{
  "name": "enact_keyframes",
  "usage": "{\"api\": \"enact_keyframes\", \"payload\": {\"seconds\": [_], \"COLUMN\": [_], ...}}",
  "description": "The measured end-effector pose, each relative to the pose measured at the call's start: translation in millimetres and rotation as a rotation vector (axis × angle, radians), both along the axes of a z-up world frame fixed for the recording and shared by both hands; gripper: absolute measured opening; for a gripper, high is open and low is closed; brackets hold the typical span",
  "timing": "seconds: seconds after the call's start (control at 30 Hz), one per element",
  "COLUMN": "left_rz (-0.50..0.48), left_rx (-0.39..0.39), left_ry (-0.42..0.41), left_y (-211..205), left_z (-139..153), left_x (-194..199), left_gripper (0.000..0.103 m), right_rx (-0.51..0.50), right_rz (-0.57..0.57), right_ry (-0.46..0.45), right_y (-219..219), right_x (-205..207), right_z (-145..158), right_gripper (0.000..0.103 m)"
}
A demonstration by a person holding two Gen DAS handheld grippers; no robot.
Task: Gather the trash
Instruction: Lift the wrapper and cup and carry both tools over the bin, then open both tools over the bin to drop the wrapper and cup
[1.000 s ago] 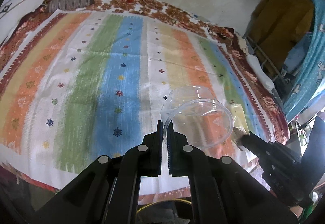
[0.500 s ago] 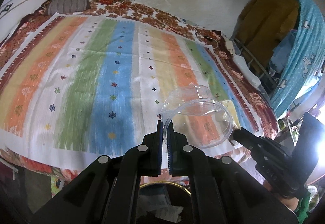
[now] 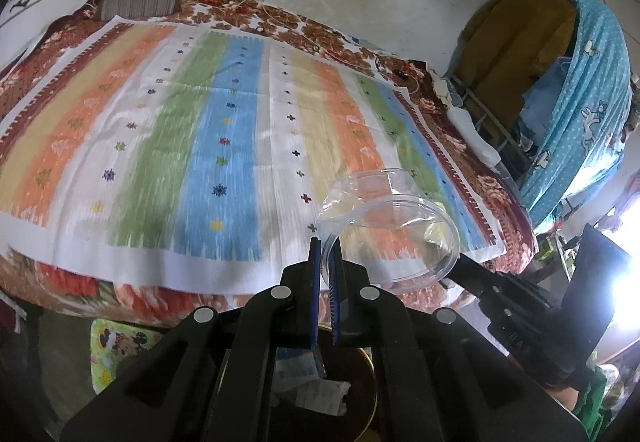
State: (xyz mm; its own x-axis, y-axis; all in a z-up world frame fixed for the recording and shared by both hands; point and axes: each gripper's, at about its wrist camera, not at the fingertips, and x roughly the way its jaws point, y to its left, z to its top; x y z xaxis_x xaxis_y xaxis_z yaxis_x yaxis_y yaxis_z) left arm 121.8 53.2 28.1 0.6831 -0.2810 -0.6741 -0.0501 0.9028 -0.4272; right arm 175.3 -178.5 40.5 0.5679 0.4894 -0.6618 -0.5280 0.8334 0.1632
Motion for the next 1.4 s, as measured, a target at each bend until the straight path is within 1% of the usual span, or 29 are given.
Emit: {"api": "enact_keyframes", "payload": {"seconds": [0.1,0.27,0.33,0.47,0.67,0.8,1.03,1.3,1.4], "left_rz": [0.002,-0.003,0.004,0.019,0.036,0.054,0.085,0.117,0.134], "left_rx": [-0.012,0.015,0.021,0.024,0.054,0.037,0.093,0.101,0.073], "left_ry": [0.012,0.032,0.048,0.085,0.172,0.216,0.310,0.458,0.503], "left_y": [-2,-12,-16,-20,-31,-31,-37,-33,-29], "left_z": [-6,-15,-21,-33,-56,-69,-91,-124,-134], "left_x": [-8,-25,-31,-40,-49,-56,-58,-51,-48], "left_gripper": [0.003,0.003,0.003,0.003,0.003,0.003,0.003,0.003,0.003], "right_rx": [-0.004,-0.026,-0.034,-0.065,-0.108,-0.133,-0.157,-0.189,-0.194], "right_rz": [0.002,0.016,0.013,0.002,-0.005,-0.013,-0.017,-0.013,-0.022], "right_ry": [0.017,0.057,0.063,0.106,0.175,0.203,0.313,0.392,0.437], "right_y": [-3,-3,-3,-3,-2,-1,0,3,4], "right_x": [-10,-30,-38,-48,-62,-69,-73,-71,-68], "right_z": [-6,-21,-26,-41,-66,-76,-102,-119,-130], "right_gripper": [0.009,0.009,0.009,0.009,0.009,0.009,0.009,0.009,0.009]}}
